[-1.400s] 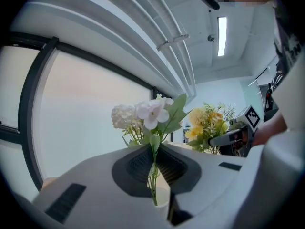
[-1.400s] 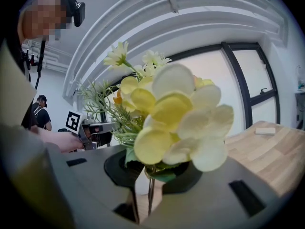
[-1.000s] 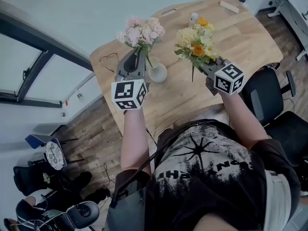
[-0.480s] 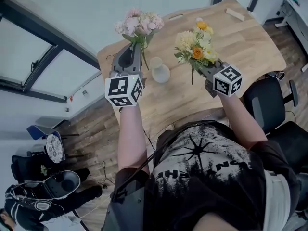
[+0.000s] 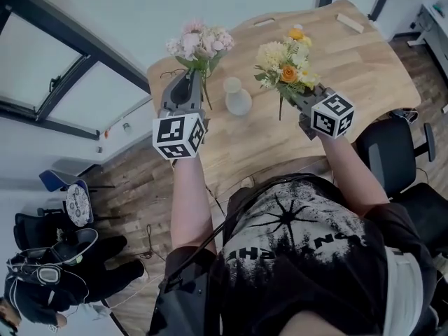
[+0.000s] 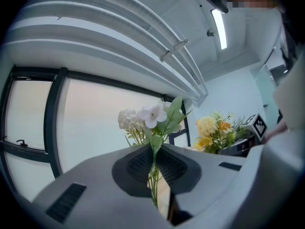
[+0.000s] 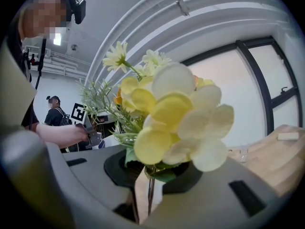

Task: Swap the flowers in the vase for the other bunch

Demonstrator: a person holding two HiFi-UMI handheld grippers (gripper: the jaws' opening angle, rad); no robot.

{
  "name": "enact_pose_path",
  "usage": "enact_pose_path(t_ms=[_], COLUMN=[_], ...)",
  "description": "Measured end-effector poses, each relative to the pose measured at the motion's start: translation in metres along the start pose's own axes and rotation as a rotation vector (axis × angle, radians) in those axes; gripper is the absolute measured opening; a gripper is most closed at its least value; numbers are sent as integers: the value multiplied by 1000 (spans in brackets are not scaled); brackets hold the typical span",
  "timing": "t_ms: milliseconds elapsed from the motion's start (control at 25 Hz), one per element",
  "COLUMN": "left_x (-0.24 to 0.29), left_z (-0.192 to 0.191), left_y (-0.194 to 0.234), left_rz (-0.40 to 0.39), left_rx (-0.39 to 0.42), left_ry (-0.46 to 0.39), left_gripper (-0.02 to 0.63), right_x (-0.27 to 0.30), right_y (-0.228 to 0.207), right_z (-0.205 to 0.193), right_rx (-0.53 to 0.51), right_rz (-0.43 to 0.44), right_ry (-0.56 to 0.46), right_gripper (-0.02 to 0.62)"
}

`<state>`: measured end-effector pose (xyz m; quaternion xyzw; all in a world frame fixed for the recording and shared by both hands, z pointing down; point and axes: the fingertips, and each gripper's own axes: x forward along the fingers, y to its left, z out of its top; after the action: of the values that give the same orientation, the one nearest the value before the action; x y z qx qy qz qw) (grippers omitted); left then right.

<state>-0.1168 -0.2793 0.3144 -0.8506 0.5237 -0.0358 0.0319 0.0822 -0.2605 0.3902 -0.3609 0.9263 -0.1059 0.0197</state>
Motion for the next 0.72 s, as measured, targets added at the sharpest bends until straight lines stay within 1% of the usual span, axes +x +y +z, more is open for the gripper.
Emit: enact_pose_path(t_ms=[240, 440, 720], left_x=[-23, -44, -73], left_z=[-26, -55, -93], left_y=[7, 12, 27], left_rz=[52, 94, 132], left_rx=[-12, -57, -115], left_ry=[46, 83, 144], left_gripper=[28, 29, 28], right_x=[10, 22, 52], right_y=[3, 11, 26], right_z=[11, 20, 31], right_rx=[-37, -49, -59], right_rz=[35, 69, 101], right_ry=[-15, -26, -33], right_gripper=[87, 87, 87])
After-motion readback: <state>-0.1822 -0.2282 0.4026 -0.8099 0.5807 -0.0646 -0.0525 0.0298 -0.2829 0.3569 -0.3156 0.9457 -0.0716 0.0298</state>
